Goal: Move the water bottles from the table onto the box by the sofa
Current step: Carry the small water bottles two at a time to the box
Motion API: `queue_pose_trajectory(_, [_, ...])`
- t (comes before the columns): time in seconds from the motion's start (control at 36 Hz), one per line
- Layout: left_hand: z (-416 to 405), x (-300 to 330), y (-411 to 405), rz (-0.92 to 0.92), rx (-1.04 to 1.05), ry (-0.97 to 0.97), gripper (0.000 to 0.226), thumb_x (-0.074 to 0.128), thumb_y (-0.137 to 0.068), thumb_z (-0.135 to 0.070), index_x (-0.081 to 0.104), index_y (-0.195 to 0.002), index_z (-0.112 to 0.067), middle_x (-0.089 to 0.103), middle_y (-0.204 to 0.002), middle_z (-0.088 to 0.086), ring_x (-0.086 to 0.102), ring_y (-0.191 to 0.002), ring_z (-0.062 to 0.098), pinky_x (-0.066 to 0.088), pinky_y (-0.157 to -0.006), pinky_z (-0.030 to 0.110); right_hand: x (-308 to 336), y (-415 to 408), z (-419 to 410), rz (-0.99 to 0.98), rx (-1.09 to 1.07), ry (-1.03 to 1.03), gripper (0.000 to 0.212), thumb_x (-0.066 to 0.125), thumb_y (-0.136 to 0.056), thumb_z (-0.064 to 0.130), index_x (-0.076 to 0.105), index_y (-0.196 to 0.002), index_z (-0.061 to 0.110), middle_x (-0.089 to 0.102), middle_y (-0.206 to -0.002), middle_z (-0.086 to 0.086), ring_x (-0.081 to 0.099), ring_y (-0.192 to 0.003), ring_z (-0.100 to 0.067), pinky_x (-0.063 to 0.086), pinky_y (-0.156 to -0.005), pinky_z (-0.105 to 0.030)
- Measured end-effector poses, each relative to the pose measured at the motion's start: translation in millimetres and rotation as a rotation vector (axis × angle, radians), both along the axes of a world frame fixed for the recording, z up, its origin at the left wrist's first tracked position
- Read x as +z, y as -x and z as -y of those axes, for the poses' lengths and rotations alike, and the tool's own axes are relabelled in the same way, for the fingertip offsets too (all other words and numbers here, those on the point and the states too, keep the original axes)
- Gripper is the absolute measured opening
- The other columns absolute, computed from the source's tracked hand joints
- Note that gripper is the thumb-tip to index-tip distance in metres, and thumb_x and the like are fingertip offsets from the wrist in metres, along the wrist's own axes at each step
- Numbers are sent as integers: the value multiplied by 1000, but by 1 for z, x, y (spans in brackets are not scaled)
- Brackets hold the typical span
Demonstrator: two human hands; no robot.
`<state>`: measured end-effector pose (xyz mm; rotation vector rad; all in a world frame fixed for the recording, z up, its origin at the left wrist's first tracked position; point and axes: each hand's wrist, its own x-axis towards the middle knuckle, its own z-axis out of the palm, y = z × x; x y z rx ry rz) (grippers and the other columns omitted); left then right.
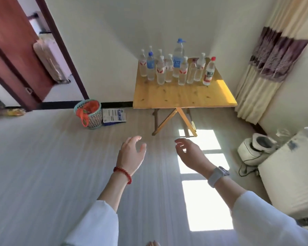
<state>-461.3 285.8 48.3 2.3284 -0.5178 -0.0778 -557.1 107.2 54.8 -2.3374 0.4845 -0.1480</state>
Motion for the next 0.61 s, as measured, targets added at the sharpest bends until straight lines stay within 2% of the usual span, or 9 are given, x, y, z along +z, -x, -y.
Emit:
queue_pose_trajectory(0.19, [75, -3, -140, 11, -67, -7, 33, 53, -89, -24, 54, -120, -11, 58, -120, 6, 51, -113, 22, 42, -94, 32, -4, -129, 65, 12, -76, -8, 31, 46, -93, 19, 55, -120, 8, 62, -120, -12, 60, -108, -24, 45, -88, -28])
queue_pose_trajectory(0.33, [144, -17, -232, 48, -105, -4, 34, 52, -90, -23, 54, -121, -10, 57, -122, 6, 50, -115, 20, 40, -97, 30, -23, -228, 125, 53, -111, -21, 31, 46, -92, 18, 54, -120, 7, 62, -118, -14, 60, -105, -26, 46, -88, -32])
queue_pose_trajectory(0.61, [254, -33, -426, -10, -48, -44, 38, 50, -91, -25, 48, -126, -12, 53, -130, 6, 47, -121, 20, 41, -99, 32, -42, -433, 241, 49, -172, -113, 38, 47, -92, 21, 45, -128, 10, 59, -120, -11, 58, -107, -25, 48, -89, -37])
